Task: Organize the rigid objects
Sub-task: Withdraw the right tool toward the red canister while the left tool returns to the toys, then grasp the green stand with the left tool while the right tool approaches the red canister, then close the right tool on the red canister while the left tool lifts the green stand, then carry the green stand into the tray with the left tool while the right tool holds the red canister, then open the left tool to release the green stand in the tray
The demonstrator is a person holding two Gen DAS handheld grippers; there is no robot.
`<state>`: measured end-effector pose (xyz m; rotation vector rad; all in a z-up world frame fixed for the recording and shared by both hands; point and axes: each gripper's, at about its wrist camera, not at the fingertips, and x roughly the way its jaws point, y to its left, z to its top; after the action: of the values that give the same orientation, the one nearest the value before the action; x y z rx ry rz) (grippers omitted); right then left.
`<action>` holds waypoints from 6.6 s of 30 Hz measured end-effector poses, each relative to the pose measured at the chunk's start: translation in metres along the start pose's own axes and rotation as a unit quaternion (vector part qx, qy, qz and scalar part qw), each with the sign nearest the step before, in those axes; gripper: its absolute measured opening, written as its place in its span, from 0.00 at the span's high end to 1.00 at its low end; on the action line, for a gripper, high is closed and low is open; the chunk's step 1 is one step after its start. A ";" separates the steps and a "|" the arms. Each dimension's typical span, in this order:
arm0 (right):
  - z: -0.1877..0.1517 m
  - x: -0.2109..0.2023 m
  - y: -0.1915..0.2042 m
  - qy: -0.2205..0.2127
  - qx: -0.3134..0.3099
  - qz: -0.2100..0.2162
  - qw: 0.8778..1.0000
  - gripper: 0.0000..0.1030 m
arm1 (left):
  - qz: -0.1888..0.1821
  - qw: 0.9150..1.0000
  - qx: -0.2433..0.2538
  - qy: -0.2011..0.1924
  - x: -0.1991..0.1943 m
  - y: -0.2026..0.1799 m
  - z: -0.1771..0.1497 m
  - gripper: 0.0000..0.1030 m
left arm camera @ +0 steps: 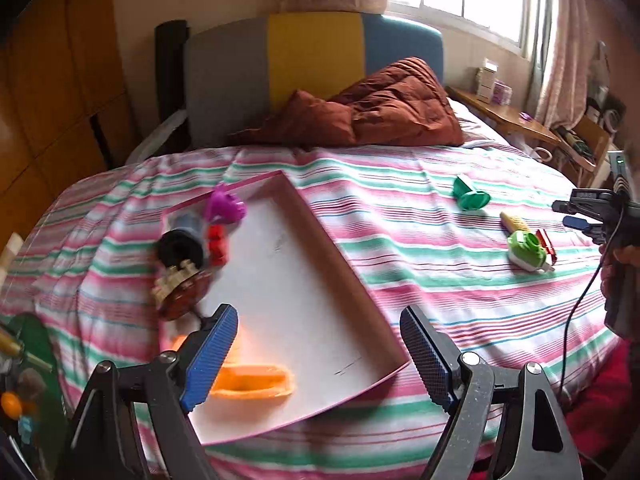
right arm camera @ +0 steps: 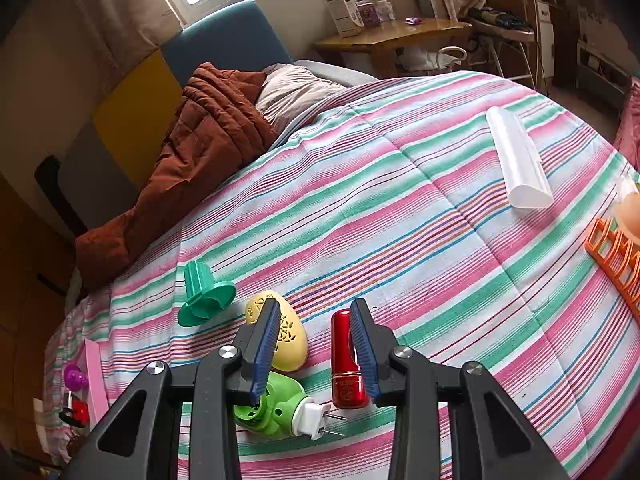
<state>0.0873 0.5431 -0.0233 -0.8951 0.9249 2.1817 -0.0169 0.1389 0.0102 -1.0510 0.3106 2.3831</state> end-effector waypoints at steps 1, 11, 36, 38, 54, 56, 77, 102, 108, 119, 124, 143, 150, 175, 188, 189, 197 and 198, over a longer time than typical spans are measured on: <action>0.001 0.000 -0.002 0.002 0.005 -0.001 1.000 0.65 | -0.008 1.000 0.004 0.002 0.003 -0.007 0.004 0.18; 0.005 0.001 -0.021 0.018 0.066 0.008 0.998 0.65 | -0.061 0.997 0.035 0.032 0.044 -0.064 0.031 0.18; 0.008 0.003 -0.031 0.048 0.114 0.060 0.991 0.64 | -0.152 0.978 -0.011 0.142 0.234 -0.180 0.164 0.21; 0.008 0.004 -0.032 0.051 0.115 0.062 0.990 0.64 | -0.145 0.978 -0.012 0.147 0.247 -0.185 0.168 0.22; 0.009 0.014 -0.053 0.062 0.156 0.061 0.984 0.64 | -0.113 0.982 0.101 0.115 0.205 -0.182 0.110 0.71; 0.009 0.015 -0.059 0.062 0.167 0.060 0.982 0.64 | -0.111 0.981 0.115 0.106 0.183 -0.178 0.087 0.71; -0.002 0.059 -0.022 0.127 0.008 -0.027 0.992 0.73 | -0.119 0.982 0.137 0.049 0.122 -0.161 -0.006 0.71; -0.027 0.065 0.014 0.098 -0.176 -0.116 0.973 0.75 | -0.118 0.987 0.104 0.024 0.080 -0.150 0.000 0.71; -0.031 0.063 0.016 0.089 -0.178 -0.113 0.973 0.75 | -0.120 0.989 0.087 0.008 0.052 -0.139 0.008 0.71; -0.031 0.064 0.017 0.078 -0.181 -0.111 0.974 0.75 | -0.107 0.993 0.046 -0.001 0.028 -0.101 0.010 0.71; -0.030 0.065 0.016 0.075 -0.180 -0.109 0.975 0.75 | -0.099 0.995 0.018 0.003 0.023 -0.076 0.004 0.71; -0.032 0.064 0.018 0.074 -0.183 -0.116 0.973 0.75 | -0.075 0.983 -0.162 0.030 0.053 0.082 0.030 0.71; -0.031 0.064 0.019 0.076 -0.186 -0.118 0.973 0.75 | -0.061 0.986 -0.143 0.055 0.103 0.087 0.064 0.71; -0.033 0.066 0.020 0.074 -0.188 -0.116 0.973 0.75 | 0.019 0.996 -0.091 -0.001 0.073 0.085 0.056 0.49; -0.032 0.066 0.022 0.070 -0.186 -0.119 0.973 0.75 | 0.026 0.998 -0.059 0.002 0.019 0.040 -0.009 0.48; -0.033 0.065 0.023 0.069 -0.187 -0.119 0.973 0.75 | 0.026 0.998 -0.059 0.002 0.017 0.039 -0.011 0.48; -0.034 0.064 0.021 0.067 -0.185 -0.119 0.973 0.75 | 0.029 0.997 -0.066 0.007 0.009 0.041 -0.024 0.47; -0.034 0.064 0.022 0.067 -0.185 -0.120 0.973 0.75 | 0.031 0.997 -0.066 0.008 0.008 0.042 -0.026 0.47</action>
<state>0.0449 0.5210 -0.0823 -1.2716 0.4413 2.1336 -0.0279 0.0966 -0.0133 -1.1357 0.1959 2.4811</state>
